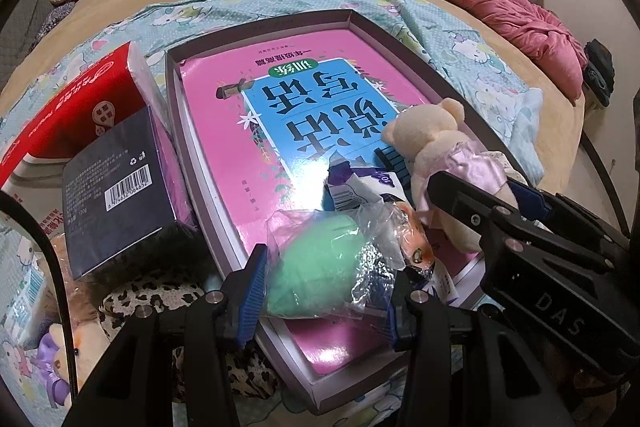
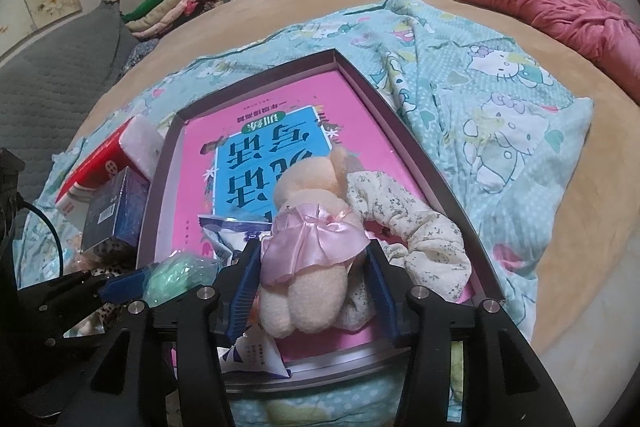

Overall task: Organize soft objects
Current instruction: 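Lower the teddy bear onto the pink book and open the right tool while the left holds the green bag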

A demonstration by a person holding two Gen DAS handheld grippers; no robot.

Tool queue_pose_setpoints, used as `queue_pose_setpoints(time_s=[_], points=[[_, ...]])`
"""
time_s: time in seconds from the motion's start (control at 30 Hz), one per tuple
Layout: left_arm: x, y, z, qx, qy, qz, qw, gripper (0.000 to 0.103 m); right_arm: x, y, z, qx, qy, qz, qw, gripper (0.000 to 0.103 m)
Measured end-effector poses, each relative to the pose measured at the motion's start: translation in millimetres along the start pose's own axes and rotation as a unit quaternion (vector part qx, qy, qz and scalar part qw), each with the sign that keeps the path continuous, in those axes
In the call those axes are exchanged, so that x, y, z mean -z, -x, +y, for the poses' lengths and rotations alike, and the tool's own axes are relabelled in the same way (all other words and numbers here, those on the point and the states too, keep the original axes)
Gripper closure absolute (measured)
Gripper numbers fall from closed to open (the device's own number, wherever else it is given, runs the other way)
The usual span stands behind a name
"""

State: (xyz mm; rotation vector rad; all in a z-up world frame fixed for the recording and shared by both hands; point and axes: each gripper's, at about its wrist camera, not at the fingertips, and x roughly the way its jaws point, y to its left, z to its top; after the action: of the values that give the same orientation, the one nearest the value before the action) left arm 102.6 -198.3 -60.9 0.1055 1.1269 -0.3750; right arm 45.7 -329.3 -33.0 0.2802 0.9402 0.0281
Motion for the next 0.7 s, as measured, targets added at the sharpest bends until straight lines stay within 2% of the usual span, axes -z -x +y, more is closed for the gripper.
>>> queue_pose_setpoints(time_s=[0.17,0.23,0.7], points=[[0.8,1.1,0.4,0.003,0.000,0.001,1.0000,0.055,-0.6,5.6,-0.6,-0.001,-0.003,-0.013,1.000,0.045],[1.0,1.7,0.0,0.004,0.000,0.001,1.0000,0.055,-1.3,8.5,-1.0,0.001,-0.003,-0.021,1.000,0.040],[2.7,7.3,0.8,0.016,0.005,0.004,0.9999,0.053,-5.6,19.7,-12.7,0.012,-0.025,-0.055,0.998,0.039]])
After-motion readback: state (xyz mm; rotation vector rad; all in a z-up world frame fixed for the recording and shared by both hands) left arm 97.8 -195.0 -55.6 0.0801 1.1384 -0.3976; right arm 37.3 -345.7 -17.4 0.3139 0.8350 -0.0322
